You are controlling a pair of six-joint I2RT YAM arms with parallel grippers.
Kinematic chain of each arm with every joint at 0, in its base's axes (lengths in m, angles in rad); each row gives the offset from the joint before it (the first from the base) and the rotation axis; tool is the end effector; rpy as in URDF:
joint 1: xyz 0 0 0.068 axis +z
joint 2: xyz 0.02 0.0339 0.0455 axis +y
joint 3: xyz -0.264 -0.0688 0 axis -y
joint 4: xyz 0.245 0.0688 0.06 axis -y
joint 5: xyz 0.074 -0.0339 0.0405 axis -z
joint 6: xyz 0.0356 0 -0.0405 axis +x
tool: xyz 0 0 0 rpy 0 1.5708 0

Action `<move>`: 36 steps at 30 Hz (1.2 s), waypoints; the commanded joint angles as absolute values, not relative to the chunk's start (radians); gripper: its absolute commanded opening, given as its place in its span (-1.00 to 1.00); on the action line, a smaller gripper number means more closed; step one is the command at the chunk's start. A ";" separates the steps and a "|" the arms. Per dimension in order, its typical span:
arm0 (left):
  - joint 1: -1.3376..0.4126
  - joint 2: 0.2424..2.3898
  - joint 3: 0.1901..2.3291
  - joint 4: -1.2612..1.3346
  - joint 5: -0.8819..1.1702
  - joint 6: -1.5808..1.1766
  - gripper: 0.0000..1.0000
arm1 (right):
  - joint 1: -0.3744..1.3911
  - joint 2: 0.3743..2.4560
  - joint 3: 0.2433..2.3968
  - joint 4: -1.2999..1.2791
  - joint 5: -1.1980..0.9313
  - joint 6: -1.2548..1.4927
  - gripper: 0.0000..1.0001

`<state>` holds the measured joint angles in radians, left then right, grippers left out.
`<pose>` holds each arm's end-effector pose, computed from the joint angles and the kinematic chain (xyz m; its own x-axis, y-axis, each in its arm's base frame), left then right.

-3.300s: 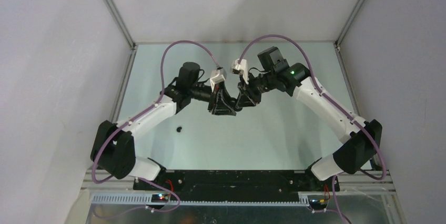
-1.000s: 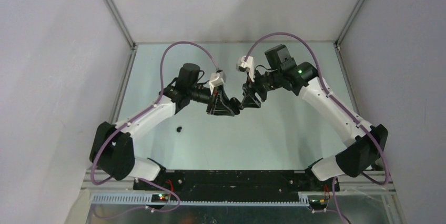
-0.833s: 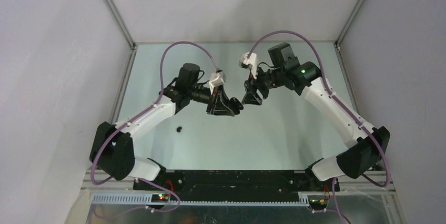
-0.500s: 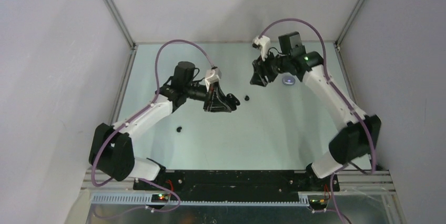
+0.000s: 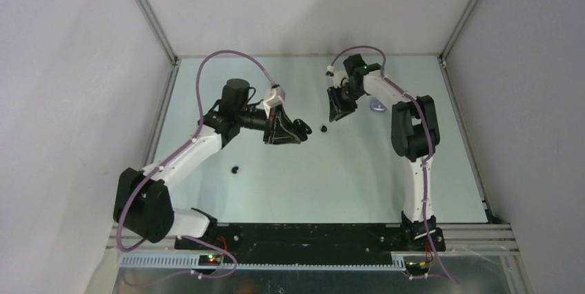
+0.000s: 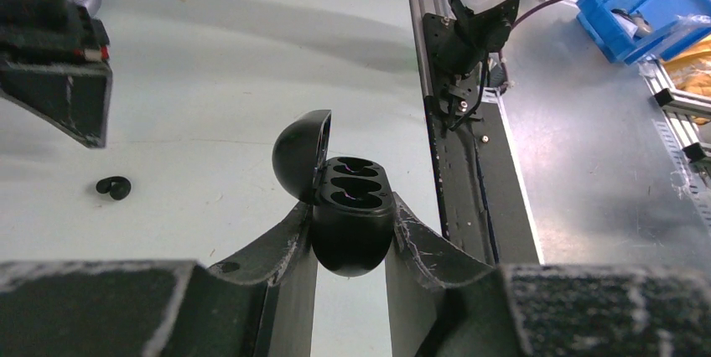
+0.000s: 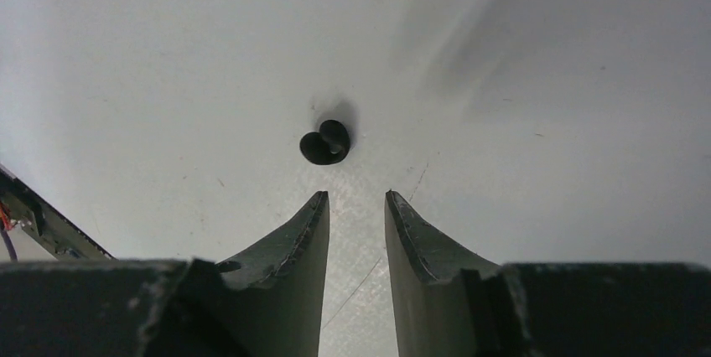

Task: Insert the wireless bluetooth earbuds into the charging case
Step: Pick up the earbud from the center of the board.

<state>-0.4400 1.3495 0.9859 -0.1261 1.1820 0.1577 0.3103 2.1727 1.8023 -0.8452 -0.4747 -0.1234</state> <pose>0.2480 -0.1532 0.2989 -0.2789 0.1971 -0.9399 0.9560 -0.0363 -0.2913 0.4296 0.1548 0.1993 -0.8340 -0.3824 -0.3979 -0.5296 0.7571 0.3825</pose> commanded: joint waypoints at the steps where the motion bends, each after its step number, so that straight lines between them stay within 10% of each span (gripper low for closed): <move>1: -0.437 1.318 1.000 -0.084 1.198 0.158 -1.00 | 0.349 2.206 1.863 -0.883 -0.431 -0.091 -0.33; 36: -0.449 1.293 1.074 -0.585 1.384 0.723 -1.00 | 0.378 2.139 1.791 -0.787 -0.304 -0.266 -0.27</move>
<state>-0.4450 1.3075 1.0435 -0.5766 1.3502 0.6907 0.3836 2.2520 1.8206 -0.8616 -0.4030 -0.1833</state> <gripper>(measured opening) 0.340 0.348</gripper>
